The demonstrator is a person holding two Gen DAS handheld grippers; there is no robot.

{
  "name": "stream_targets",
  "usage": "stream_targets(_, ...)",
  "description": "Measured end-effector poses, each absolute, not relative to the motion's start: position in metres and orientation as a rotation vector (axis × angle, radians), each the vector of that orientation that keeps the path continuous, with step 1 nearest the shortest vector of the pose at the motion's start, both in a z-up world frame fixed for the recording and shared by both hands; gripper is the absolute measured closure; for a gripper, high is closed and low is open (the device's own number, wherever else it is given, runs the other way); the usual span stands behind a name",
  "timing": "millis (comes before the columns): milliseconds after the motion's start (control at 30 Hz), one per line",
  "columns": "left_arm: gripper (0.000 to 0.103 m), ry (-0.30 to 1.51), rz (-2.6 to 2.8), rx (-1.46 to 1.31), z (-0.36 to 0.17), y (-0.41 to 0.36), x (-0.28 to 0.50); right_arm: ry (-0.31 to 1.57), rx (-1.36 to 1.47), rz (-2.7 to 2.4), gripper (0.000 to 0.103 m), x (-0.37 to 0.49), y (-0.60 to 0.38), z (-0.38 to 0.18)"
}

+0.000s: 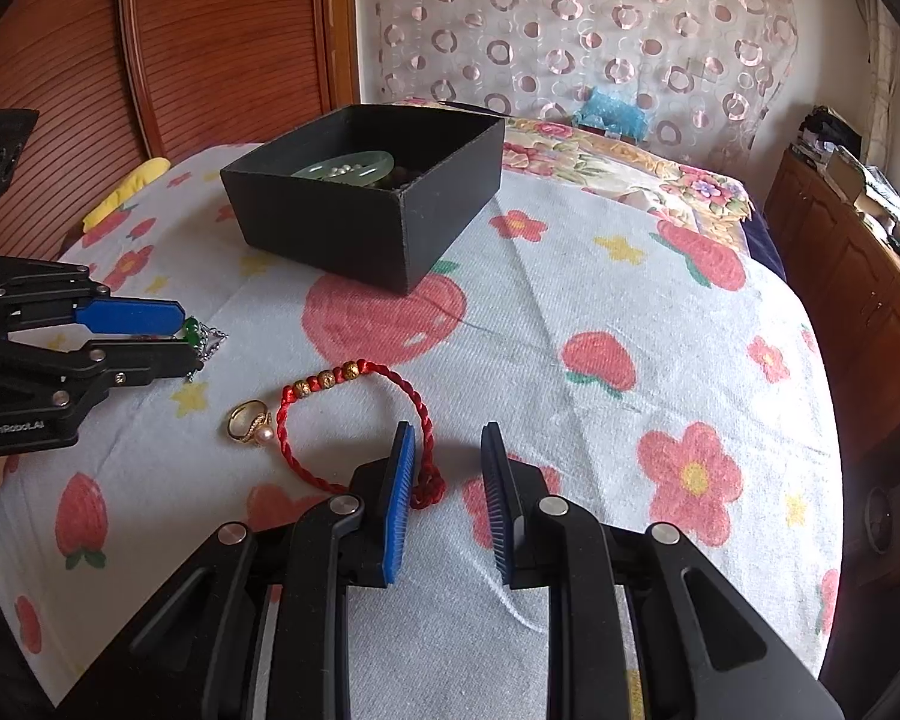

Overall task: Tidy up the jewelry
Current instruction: 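Move the left gripper over the green jade pendant, then close the left gripper on the green jade pendant and lift it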

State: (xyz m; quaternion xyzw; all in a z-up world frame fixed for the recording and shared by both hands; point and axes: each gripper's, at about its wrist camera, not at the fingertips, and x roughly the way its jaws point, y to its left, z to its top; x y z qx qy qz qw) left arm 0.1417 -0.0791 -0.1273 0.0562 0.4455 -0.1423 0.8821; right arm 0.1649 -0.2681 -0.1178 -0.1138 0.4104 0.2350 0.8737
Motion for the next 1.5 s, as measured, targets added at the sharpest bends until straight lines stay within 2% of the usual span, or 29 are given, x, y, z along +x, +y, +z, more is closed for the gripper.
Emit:
stream_targets(833,0.076,0.945,-0.283,0.136,-0.131,-0.079,0.147,0.856,-0.235,0.478,0.078,0.165,-0.267,-0.118)
stream_targets(1000,0.083,0.935,-0.296,0.144,-0.130,-0.080,0.144,0.855,-0.238,0.477,0.078,0.165,-0.267,-0.118)
stream_targets(1067,0.098,0.924,-0.302,0.133,-0.127,-0.076,0.142,0.855,-0.237,0.478,0.078,0.165,-0.267,-0.118)
stream_targets(1100,0.102,0.933,-0.298,0.130,-0.127,-0.075,0.143,0.855,-0.237,0.478,0.078,0.165,-0.267,-0.118)
stream_targets(1500,0.103,0.942,-0.300,0.083,-0.127,-0.063,0.145,0.855,-0.237,0.477,0.078,0.165,-0.266,-0.118)
